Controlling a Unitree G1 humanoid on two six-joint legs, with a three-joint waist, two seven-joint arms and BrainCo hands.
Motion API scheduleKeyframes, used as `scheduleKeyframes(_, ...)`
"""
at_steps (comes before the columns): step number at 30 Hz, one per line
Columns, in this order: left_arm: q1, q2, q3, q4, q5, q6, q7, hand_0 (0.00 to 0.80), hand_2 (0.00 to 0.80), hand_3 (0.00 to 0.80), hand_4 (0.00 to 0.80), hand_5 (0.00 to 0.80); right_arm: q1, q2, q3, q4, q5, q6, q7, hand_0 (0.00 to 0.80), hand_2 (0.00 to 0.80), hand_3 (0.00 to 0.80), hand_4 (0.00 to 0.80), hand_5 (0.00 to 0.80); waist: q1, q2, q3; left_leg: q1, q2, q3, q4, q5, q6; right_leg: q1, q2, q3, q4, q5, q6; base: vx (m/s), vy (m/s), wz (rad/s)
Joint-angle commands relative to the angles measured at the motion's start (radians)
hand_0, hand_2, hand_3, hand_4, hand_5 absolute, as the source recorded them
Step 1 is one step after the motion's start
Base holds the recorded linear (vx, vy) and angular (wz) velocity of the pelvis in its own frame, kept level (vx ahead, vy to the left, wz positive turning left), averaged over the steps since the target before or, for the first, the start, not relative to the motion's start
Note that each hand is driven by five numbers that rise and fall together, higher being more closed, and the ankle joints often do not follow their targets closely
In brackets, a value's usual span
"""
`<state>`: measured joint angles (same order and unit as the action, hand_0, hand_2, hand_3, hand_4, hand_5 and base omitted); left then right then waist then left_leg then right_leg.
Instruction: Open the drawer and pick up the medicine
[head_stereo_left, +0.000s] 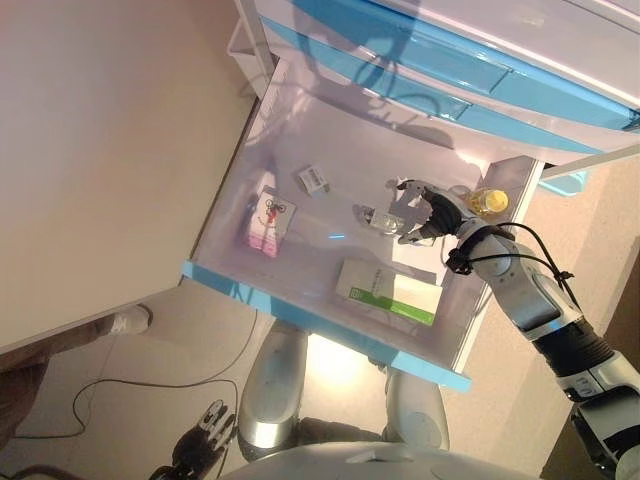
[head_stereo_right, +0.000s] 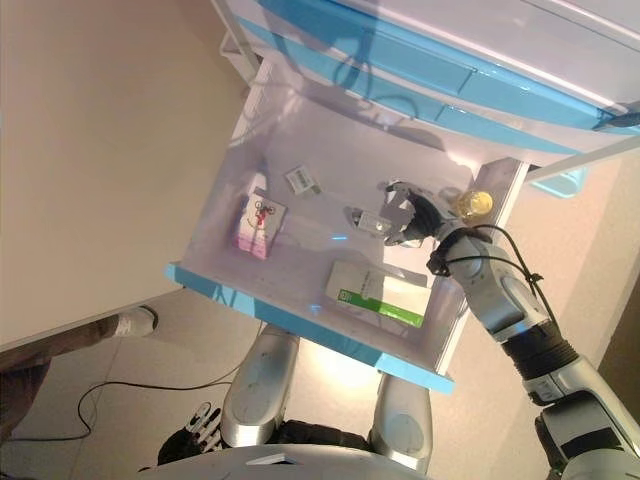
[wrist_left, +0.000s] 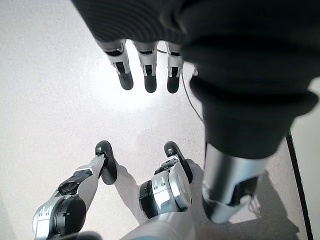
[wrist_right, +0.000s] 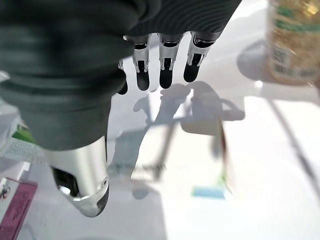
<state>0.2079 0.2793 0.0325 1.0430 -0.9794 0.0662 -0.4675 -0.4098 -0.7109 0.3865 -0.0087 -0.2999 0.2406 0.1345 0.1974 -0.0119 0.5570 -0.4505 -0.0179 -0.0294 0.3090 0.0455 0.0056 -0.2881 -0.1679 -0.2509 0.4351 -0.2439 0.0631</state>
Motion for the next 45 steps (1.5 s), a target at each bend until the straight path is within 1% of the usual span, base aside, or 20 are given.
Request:
scheduleKeyframes(1, 0.048, -0.018, -0.046, 0.007, 0.001, 0.012, -0.002, 0.000, 0.000, 0.000, 0.000, 0.000, 0.010, -0.009, 0.030, -0.035, -0.034, -0.014, -0.008, 0.000, 0.000, 0.000, 0.000, 0.000, -0.010, 0.028, -0.037, 0.002, -0.018, 0.032, 0.031, -0.111, 0.026, -0.049, 0.007, 0.024, -0.018, 0.097, -0.017, 0.000, 0.000, 0.00)
scheduleKeyframes(9, 0.039, -0.018, -0.046, 0.016, -0.001, 0.019, 0.001, 0.000, 0.000, 0.000, 0.000, 0.000, 0.006, 0.012, 0.059, 0.016, -0.057, -0.012, -0.016, 0.000, 0.000, 0.000, 0.000, 0.000, -0.008, 0.032, -0.037, 0.006, -0.021, 0.033, 0.027, -0.110, 0.031, -0.064, 0.004, 0.022, 0.002, 0.094, -0.017, 0.000, 0.000, 0.00)
scheduleKeyframes(11, 0.034, -0.029, -0.066, -0.030, -0.017, 0.041, 0.061, 0.000, 0.000, 0.000, 0.000, 0.000, 0.001, 0.016, 0.081, 0.010, -0.067, 0.014, -0.012, 0.000, 0.000, 0.000, 0.000, 0.000, -0.006, 0.035, -0.037, 0.014, -0.024, 0.030, 0.026, -0.109, 0.032, -0.064, -0.005, 0.025, 0.014, 0.093, -0.012, 0.033, 0.033, -0.02)
scheduleKeyframes(14, -0.003, -0.031, -0.097, -0.092, -0.056, 0.082, 0.169, 0.000, 0.000, 0.000, 0.000, 0.000, -0.042, 0.019, 0.113, 0.029, -0.068, 0.055, 0.001, 0.000, 0.000, 0.000, 0.000, 0.000, -0.006, 0.031, -0.037, 0.018, -0.024, 0.033, 0.032, -0.111, 0.034, -0.070, -0.009, 0.032, 0.029, 0.091, -0.016, 0.038, 0.010, -0.03)
scheduleKeyframes(17, -0.064, -0.024, -0.112, -0.107, -0.098, 0.122, 0.241, 0.000, 0.000, 0.000, 0.000, 0.000, -0.083, 0.014, 0.149, 0.080, -0.092, 0.080, 0.005, 0.000, 0.000, 0.000, 0.000, 0.000, -0.016, 0.027, -0.037, 0.021, -0.020, 0.038, 0.037, -0.108, 0.034, -0.071, -0.006, 0.040, 0.032, 0.095, -0.020, 0.007, 0.006, -0.01)
scheduleKeyframes(20, -0.109, -0.015, -0.124, -0.102, -0.136, 0.145, 0.284, 0.000, 0.000, 0.000, 0.000, 0.000, -0.105, 0.018, 0.186, 0.151, -0.139, 0.079, -0.014, 0.000, 0.000, 0.000, 0.000, 0.000, -0.024, 0.023, -0.037, 0.021, -0.018, 0.041, 0.046, -0.112, 0.034, -0.071, -0.005, 0.046, 0.041, 0.089, -0.022, 0.014, 0.009, -0.03)
scheduleKeyframes(23, -0.144, -0.012, -0.129, -0.081, -0.153, 0.156, 0.298, 0.000, 0.000, 0.000, 0.000, 0.000, -0.123, 0.043, 0.229, 0.229, -0.177, 0.076, -0.050, 0.000, 0.000, 0.000, 0.000, 0.000, -0.027, 0.024, -0.037, 0.019, -0.018, 0.040, 0.051, -0.114, 0.035, -0.073, -0.007, 0.049, 0.046, 0.087, -0.024, 0.000, 0.000, 0.00)
scheduleKeyframes(25, -0.163, -0.012, -0.133, -0.069, -0.161, 0.163, 0.306, 0.000, 0.000, 0.000, 0.000, 0.000, -0.139, 0.061, 0.246, 0.272, -0.205, 0.087, -0.053, 0.000, 0.000, 0.000, 0.000, 0.000, -0.028, 0.025, -0.037, 0.014, -0.021, 0.038, 0.057, -0.113, 0.035, -0.079, -0.009, 0.052, 0.051, 0.085, -0.026, 0.002, 0.029, -0.05)
scheduleKeyframes(31, -0.211, -0.018, -0.137, -0.029, -0.171, 0.177, 0.304, 0.000, 0.000, 0.000, 0.000, 0.000, -0.181, 0.113, 0.292, 0.406, -0.232, 0.100, -0.082, 0.000, 0.000, 0.000, 0.000, 0.000, -0.029, 0.041, -0.037, 0.008, -0.027, 0.039, 0.063, -0.111, 0.036, -0.093, -0.016, 0.055, 0.069, 0.079, -0.030, -0.004, 0.044, -0.06)
scheduleKeyframes(32, -0.216, -0.017, -0.140, -0.025, -0.171, 0.179, 0.301, 0.000, 0.000, 0.000, 0.000, 0.000, -0.187, 0.117, 0.296, 0.418, -0.235, 0.103, -0.080, 0.056, 0.056, 0.056, 0.056, 0.056, -0.028, 0.044, -0.037, 0.008, -0.028, 0.039, 0.061, -0.110, 0.036, -0.095, -0.017, 0.055, 0.070, 0.079, -0.031, -0.013, 0.037, 0.02)
scheduleKeyframes(33, -0.218, -0.018, -0.139, -0.020, -0.171, 0.180, 0.297, 0.000, 0.000, 0.000, 0.000, 0.000, -0.192, 0.121, 0.299, 0.429, -0.237, 0.104, -0.081, 0.276, 0.276, 0.276, 0.276, 0.276, -0.028, 0.046, -0.037, 0.007, -0.028, 0.040, 0.062, -0.109, 0.036, -0.098, -0.018, 0.055, 0.073, 0.078, -0.031, -0.010, 0.042, 0.01)
scheduleKeyframes(34, -0.221, -0.018, -0.140, -0.017, -0.172, 0.182, 0.295, 0.000, 0.000, 0.000, 0.000, 0.000, -0.195, 0.125, 0.303, 0.440, -0.239, 0.105, -0.081, 0.521, 0.521, 0.521, 0.521, 0.521, -0.029, 0.050, -0.037, 0.007, -0.028, 0.041, 0.062, -0.108, 0.035, -0.101, -0.019, 0.056, 0.078, 0.077, -0.031, -0.006, 0.036, -0.01)
scheduleKeyframes(35, -0.226, -0.018, -0.140, -0.013, -0.171, 0.185, 0.297, 0.000, 0.000, 0.000, 0.000, 0.000, -0.201, 0.130, 0.305, 0.448, -0.242, 0.106, -0.080, 0.800, 0.800, 0.800, 0.800, 0.800, -0.030, 0.051, -0.037, 0.008, -0.028, 0.043, 0.063, -0.109, 0.036, -0.102, -0.019, 0.057, 0.081, 0.076, -0.032, 0.000, 0.000, 0.00)
scheduleKeyframes(39, -0.237, -0.020, -0.137, -0.003, -0.174, 0.189, 0.299, 0.000, 0.000, 0.000, 0.000, 0.000, -0.206, 0.137, 0.313, 0.466, -0.246, 0.100, -0.086, 0.800, 0.800, 0.800, 0.800, 0.800, -0.032, 0.053, -0.037, 0.006, -0.029, 0.045, 0.065, -0.107, 0.035, -0.108, -0.018, 0.059, 0.087, 0.075, -0.033, 0.000, 0.000, 0.00)
scheduleKeyframes(45, -0.242, -0.022, -0.129, 0.004, -0.172, 0.192, 0.299, 0.000, 0.000, 0.000, 0.000, 0.000, -0.209, 0.136, 0.315, 0.462, -0.250, 0.068, -0.097, 0.800, 0.800, 0.800, 0.800, 0.800, -0.036, 0.052, -0.037, 0.004, -0.026, 0.046, 0.067, -0.108, 0.036, -0.119, -0.014, 0.065, 0.099, 0.074, -0.032, 0.000, 0.000, 0.00)
